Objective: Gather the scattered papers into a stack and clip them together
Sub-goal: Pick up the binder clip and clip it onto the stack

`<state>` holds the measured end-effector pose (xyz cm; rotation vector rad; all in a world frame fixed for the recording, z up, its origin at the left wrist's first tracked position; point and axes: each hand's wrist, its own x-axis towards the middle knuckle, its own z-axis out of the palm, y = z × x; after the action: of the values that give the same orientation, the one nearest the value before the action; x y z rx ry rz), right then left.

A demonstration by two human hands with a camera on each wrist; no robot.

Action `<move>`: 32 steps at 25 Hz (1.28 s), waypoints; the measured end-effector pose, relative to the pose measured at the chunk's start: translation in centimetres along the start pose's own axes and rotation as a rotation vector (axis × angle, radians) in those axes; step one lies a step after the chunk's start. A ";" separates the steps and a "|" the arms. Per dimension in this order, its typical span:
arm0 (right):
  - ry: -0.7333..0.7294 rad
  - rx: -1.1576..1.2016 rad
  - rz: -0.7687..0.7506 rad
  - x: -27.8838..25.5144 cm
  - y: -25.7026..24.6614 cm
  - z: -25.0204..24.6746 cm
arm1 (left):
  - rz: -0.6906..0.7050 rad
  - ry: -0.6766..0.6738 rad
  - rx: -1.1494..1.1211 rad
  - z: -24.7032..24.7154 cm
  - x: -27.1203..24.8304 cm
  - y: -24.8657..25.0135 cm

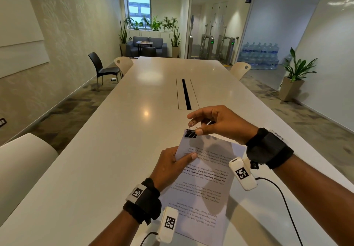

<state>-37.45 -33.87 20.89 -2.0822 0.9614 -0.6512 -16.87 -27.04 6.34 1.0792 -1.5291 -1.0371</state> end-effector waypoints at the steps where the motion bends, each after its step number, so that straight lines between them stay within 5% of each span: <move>1: 0.010 -0.008 0.004 -0.1 0.2 0.0 | -0.009 -0.002 -0.019 -0.1 -0.1 0.1; 8: 0.335 0.287 0.122 -2.6 3.8 0.3 | -0.047 0.043 -0.273 -3.7 0.4 1.1; 14: 0.111 0.559 0.247 -4.2 9.4 6.5 | -0.093 0.162 -0.372 -8.0 5.0 1.8; 19: 0.130 0.575 0.368 -3.4 11.9 9.4 | -0.243 0.131 -0.375 -12.3 10.7 0.5; 32: 0.357 0.635 0.516 17.8 19.3 10.4 | -0.601 0.286 -0.375 -17.7 16.8 -11.0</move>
<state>-27.90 -52.34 1.86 -1.1241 1.2295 -0.9150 -0.44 -47.84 2.76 1.3745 -0.7461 -1.4290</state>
